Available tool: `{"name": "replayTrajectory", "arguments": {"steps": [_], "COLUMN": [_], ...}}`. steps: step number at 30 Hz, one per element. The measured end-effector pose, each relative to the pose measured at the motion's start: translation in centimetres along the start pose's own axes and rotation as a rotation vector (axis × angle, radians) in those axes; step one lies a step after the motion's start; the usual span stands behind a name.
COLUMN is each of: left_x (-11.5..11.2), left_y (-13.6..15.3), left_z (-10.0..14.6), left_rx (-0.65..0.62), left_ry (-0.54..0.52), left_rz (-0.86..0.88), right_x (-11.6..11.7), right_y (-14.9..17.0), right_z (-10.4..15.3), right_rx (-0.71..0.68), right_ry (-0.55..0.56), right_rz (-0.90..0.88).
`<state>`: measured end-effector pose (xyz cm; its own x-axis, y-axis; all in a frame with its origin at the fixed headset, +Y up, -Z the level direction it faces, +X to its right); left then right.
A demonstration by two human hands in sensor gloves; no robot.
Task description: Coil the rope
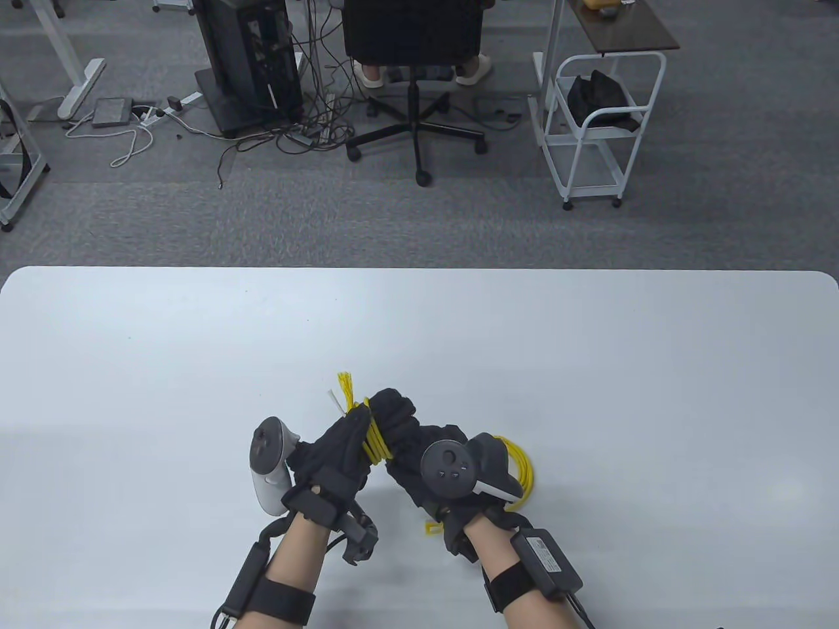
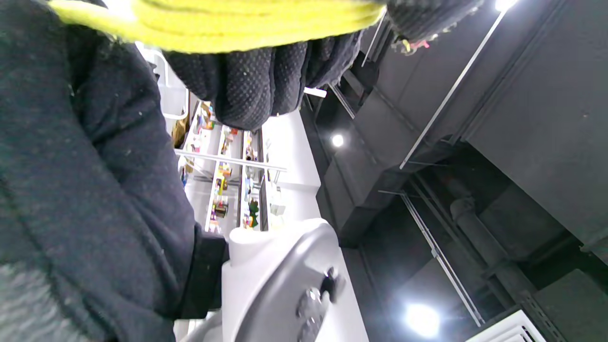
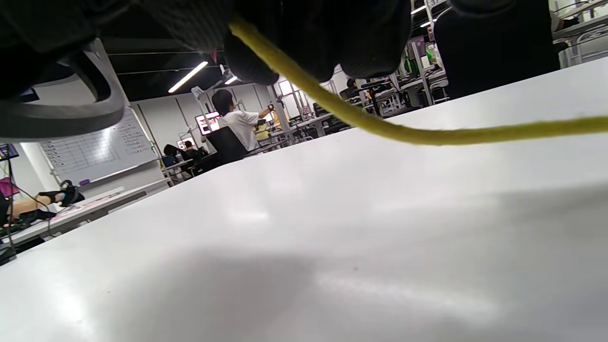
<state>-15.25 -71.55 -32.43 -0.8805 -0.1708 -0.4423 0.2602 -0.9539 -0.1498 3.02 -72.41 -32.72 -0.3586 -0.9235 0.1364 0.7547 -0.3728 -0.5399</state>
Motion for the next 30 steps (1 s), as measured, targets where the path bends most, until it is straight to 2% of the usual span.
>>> {"name": "replayTrajectory", "arguments": {"steps": [5, 13, 22, 30], "left_x": [-0.9, -2.5, -2.4, -1.9], "left_y": [0.5, 1.3, 1.6, 2.0], "left_z": [-0.4, -0.9, -0.8, -0.7], "left_rx": [0.040, 0.176, 0.232, 0.340], "left_ry": [0.114, 0.302, 0.335, 0.357], "left_rz": [-0.038, -0.134, -0.187, -0.331], "right_x": [-0.5, -2.0, -3.7, -4.5], "right_y": [1.0, 2.5, 3.3, 3.5], "right_z": [0.1, 0.6, 1.3, 1.7], "right_rx": [0.047, 0.109, 0.143, 0.115], "right_ry": [0.000, 0.066, 0.183, 0.276], "right_rz": [0.025, 0.059, 0.049, -0.074]}}
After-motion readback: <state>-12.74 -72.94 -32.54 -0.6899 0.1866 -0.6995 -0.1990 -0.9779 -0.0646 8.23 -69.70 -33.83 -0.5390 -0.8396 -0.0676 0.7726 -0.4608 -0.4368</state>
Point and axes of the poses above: the tracker on the back of each hand, its own y axis roughly to the little-finger side, its own z axis roughly from the fingertips to the wrist, x = y × z, the point moved 1 cm from there along -z, roughly from the wrist to the fingertips
